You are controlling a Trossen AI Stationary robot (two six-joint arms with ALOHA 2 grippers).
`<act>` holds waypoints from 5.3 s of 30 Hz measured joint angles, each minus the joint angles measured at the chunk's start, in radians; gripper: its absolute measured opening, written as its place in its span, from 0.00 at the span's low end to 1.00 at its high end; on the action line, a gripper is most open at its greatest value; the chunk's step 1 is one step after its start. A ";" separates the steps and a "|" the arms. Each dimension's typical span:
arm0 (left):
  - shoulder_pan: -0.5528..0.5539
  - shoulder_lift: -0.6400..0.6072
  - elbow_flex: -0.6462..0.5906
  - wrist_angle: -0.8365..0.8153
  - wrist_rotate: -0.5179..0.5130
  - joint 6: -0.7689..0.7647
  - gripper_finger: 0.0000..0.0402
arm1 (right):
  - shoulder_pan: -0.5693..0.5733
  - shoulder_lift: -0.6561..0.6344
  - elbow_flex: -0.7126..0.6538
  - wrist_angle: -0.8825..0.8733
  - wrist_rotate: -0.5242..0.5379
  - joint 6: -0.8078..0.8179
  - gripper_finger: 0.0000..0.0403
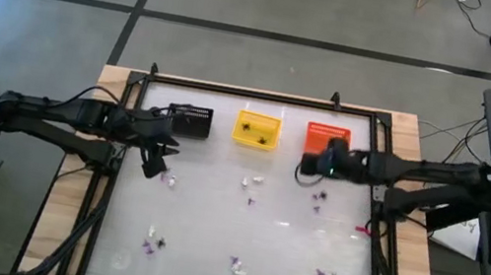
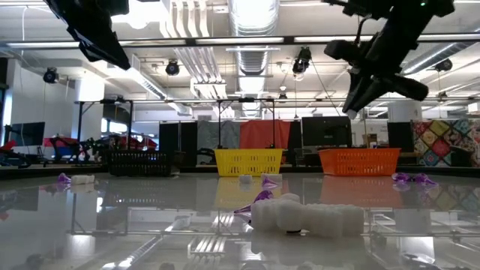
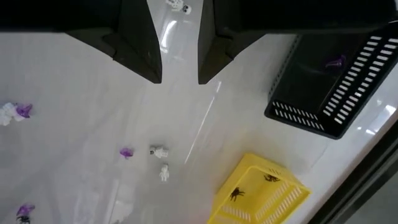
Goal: Sort Halloween decoration
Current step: Put the white skeleton toy into the orange bin, then put the black spider toy into the yellow bin
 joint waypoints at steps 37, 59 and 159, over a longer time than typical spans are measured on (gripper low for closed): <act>0.002 0.051 0.000 0.020 0.000 -0.126 0.22 | -0.654 0.228 0.010 0.100 -0.287 -0.731 0.30; 0.002 0.280 -0.084 -0.233 0.035 -0.508 0.30 | -0.654 0.157 0.330 0.088 -0.287 -0.819 0.37; 0.526 0.921 0.540 0.180 0.390 0.395 0.00 | -0.527 0.158 0.322 -0.012 -0.279 -0.829 0.35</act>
